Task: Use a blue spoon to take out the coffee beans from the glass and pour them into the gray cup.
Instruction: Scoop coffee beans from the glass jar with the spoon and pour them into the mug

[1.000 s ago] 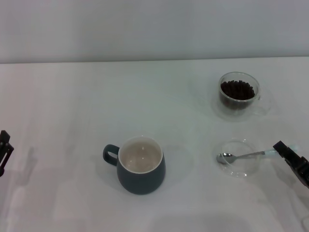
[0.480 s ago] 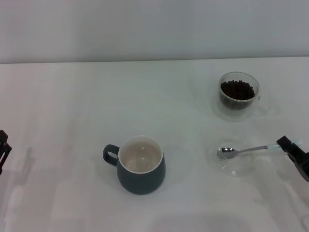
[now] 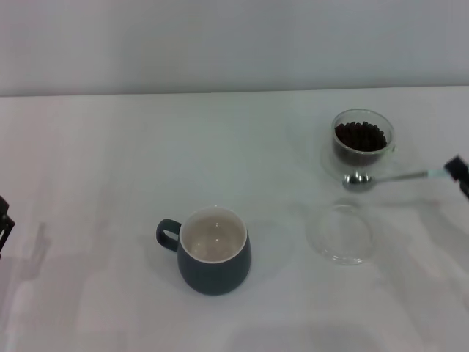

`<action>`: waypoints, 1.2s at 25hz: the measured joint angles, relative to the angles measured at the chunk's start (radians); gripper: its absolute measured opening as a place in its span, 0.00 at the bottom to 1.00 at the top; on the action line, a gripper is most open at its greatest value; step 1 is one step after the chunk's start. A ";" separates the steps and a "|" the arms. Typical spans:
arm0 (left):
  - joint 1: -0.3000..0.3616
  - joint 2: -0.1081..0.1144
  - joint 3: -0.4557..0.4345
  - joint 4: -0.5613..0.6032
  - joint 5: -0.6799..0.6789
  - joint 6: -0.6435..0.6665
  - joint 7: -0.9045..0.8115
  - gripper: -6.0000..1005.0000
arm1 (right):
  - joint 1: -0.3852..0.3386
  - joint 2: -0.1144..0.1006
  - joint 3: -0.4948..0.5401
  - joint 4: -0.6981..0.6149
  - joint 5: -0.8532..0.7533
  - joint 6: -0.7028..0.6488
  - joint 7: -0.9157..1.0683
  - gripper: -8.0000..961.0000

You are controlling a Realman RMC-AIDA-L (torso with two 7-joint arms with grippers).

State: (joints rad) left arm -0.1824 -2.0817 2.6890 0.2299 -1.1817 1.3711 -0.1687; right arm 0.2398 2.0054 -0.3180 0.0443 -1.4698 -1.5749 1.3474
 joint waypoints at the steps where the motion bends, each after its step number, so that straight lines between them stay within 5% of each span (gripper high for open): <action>1: 0.000 -0.001 0.000 0.000 0.000 0.001 0.000 0.89 | 0.016 0.000 0.000 -0.022 0.002 -0.005 0.007 0.15; 8: 0.005 -0.002 0.000 0.000 -0.001 0.003 0.000 0.89 | 0.145 -0.002 -0.017 -0.218 -0.002 0.019 0.022 0.15; 13: 0.006 -0.003 0.000 0.000 -0.003 0.003 0.000 0.89 | 0.201 -0.002 -0.133 -0.395 -0.003 0.125 0.023 0.15; 19: 0.008 -0.003 0.002 0.001 -0.005 0.002 0.000 0.89 | 0.197 0.004 -0.329 -0.594 -0.003 0.295 0.012 0.15; 30: 0.007 -0.004 0.000 0.000 -0.038 0.003 -0.001 0.89 | 0.140 0.000 -0.521 -0.805 -0.026 0.512 0.011 0.15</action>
State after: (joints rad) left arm -0.1750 -2.0862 2.6890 0.2297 -1.2201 1.3742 -0.1696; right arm 0.3794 2.0054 -0.8391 -0.7606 -1.4953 -1.0633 1.3580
